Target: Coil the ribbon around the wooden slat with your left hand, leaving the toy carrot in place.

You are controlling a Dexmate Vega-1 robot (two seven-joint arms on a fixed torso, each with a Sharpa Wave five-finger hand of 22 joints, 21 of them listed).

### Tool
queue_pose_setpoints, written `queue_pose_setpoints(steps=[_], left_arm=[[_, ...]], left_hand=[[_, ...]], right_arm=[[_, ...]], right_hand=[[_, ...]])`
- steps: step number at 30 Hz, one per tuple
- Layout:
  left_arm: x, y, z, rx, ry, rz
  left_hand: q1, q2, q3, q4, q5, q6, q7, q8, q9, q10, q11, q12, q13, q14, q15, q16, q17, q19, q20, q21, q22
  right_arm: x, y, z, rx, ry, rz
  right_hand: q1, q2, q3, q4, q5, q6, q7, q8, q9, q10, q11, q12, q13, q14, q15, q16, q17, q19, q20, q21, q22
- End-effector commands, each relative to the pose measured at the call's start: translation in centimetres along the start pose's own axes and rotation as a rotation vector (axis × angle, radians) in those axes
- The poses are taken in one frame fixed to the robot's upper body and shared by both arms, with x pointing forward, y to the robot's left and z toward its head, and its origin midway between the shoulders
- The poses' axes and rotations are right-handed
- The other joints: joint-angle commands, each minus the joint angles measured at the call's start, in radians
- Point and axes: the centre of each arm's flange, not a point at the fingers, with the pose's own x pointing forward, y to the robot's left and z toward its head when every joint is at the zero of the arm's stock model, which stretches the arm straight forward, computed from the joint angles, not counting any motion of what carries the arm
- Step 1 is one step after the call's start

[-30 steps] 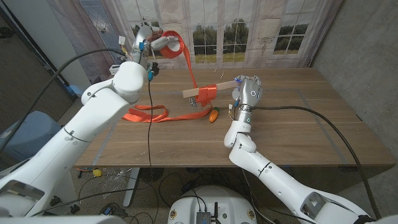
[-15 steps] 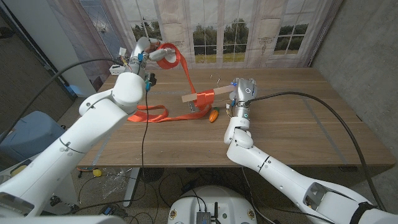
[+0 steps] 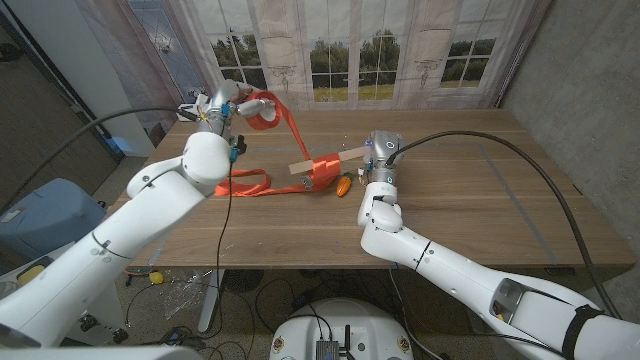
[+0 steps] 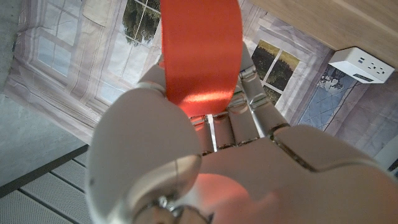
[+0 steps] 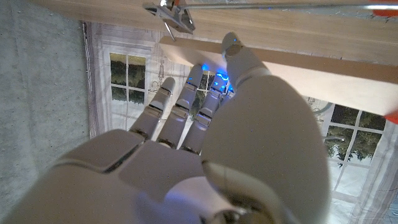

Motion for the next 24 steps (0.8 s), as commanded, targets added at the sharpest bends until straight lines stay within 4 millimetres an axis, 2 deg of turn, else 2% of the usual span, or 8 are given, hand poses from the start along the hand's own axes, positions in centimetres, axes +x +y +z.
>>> queue_pose_setpoints(steps=[1,10,12,14,18,24], left_arm=[[-0.9,-0.7,-2.1,0.116,0.073,-0.012],[-1.2,-2.1,-3.9,0.189,0.135,-0.077],[-1.3,-2.5,-4.4,0.203,0.154,-0.097],[-1.2,-3.0,-5.0,0.205,0.171,-0.123],[-1.2,-3.6,-6.3,0.202,0.208,-0.136],[-1.6,-4.3,-7.7,0.221,0.249,-0.152]], left_hand=[[0.051,0.055,0.026,0.011,0.005,0.082,-0.007,-0.001,0.001,0.23,-0.217,-0.003,0.001,0.173,-0.195,0.003,0.004,-0.002,-0.068,0.007,0.0],[0.05,0.053,0.026,0.01,0.006,0.083,-0.005,-0.005,-0.002,0.23,-0.215,-0.007,0.0,0.173,-0.195,0.002,0.004,-0.002,-0.068,0.008,0.0],[0.049,0.053,0.027,0.011,0.006,0.084,-0.005,-0.006,-0.003,0.232,-0.218,-0.008,-0.002,0.17,-0.194,0.0,0.003,-0.003,-0.067,0.008,0.0],[0.049,0.052,0.028,0.01,0.007,0.085,-0.006,-0.007,-0.004,0.23,-0.216,-0.011,-0.005,0.167,-0.194,-0.002,0.002,-0.006,-0.066,0.007,-0.001],[0.046,0.051,0.029,0.012,0.007,0.085,-0.006,-0.009,-0.005,0.232,-0.216,-0.015,-0.01,0.159,-0.19,-0.008,-0.001,-0.01,-0.064,0.006,-0.001],[0.044,0.049,0.03,0.012,0.007,0.087,-0.005,-0.011,-0.007,0.233,-0.214,-0.02,-0.016,0.159,-0.191,-0.01,-0.002,-0.012,-0.064,0.006,-0.001]], right_arm=[[0.1,0.6,0.9,-0.04,-0.01,0.117],[0.0,0.7,1.0,-0.068,-0.008,0.19],[0.0,0.7,1.0,-0.081,-0.015,0.208],[0.0,0.7,1.0,-0.097,-0.034,0.225],[0.0,0.9,1.1,-0.13,-0.055,0.254],[0.1,1.1,1.3,-0.168,-0.073,0.289]], right_hand=[[-0.022,0.032,0.058,0.057,-0.004,0.067,0.073,0.002,0.004,0.09,0.086,0.176,0.081,0.011,-0.084,0.002,0.008,0.012,0.001,0.004,0.002],[-0.025,0.037,0.052,0.06,-0.011,0.062,0.071,-0.004,-0.001,0.077,0.088,0.169,0.077,0.008,-0.084,0.01,0.021,0.009,0.001,0.002,0.002],[-0.032,0.04,0.046,0.066,-0.016,0.058,0.067,-0.007,-0.003,0.07,0.089,0.165,0.074,0.006,-0.081,0.014,0.029,0.009,0.003,0.002,0.002],[-0.056,0.043,0.036,0.078,-0.022,0.051,0.067,-0.014,-0.007,0.042,0.113,0.149,0.066,0.004,-0.076,0.016,0.034,0.012,0.007,0.002,0.002],[-0.084,0.04,0.025,0.092,-0.027,0.052,0.065,-0.016,-0.011,0.039,0.113,0.144,0.062,0.003,-0.074,0.017,0.036,0.01,0.01,0.001,0.002],[-0.089,0.042,0.02,0.091,-0.027,0.052,0.062,-0.018,-0.013,0.033,0.113,0.141,0.061,-0.003,-0.084,0.017,0.04,0.008,0.01,0.0,0.002]])
